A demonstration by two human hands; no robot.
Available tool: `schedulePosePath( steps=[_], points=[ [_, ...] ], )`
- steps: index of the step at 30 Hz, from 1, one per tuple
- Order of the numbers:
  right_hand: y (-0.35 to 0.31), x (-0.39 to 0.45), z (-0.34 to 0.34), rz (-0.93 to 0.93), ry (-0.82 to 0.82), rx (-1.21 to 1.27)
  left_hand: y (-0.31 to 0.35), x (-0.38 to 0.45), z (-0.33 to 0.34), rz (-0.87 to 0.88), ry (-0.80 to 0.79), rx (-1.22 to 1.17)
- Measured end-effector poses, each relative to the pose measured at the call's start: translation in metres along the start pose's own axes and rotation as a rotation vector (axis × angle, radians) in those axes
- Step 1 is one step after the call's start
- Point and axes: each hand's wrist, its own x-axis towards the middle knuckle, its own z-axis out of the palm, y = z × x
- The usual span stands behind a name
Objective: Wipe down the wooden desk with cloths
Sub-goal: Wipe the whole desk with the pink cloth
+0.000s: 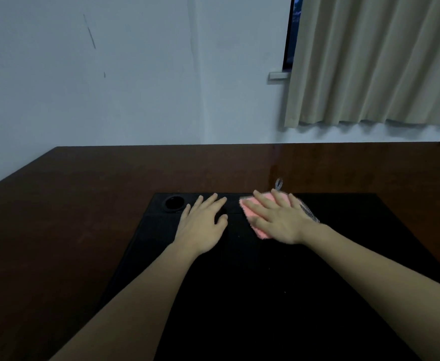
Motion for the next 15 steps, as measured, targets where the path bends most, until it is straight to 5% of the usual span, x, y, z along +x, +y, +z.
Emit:
schedulePosePath(
  steps=[6, 15],
  points=[
    [-0.025, -0.073, 0.016, -0.247, -0.027, 0.005, -0.027, -0.008, -0.022, -0.066, 0.020, 0.072],
    [-0.012, 0.026, 0.000, -0.063, 0.030, 0.012, -0.074, -0.002, -0.036, -0.121, -0.123, 0.150]
  ],
)
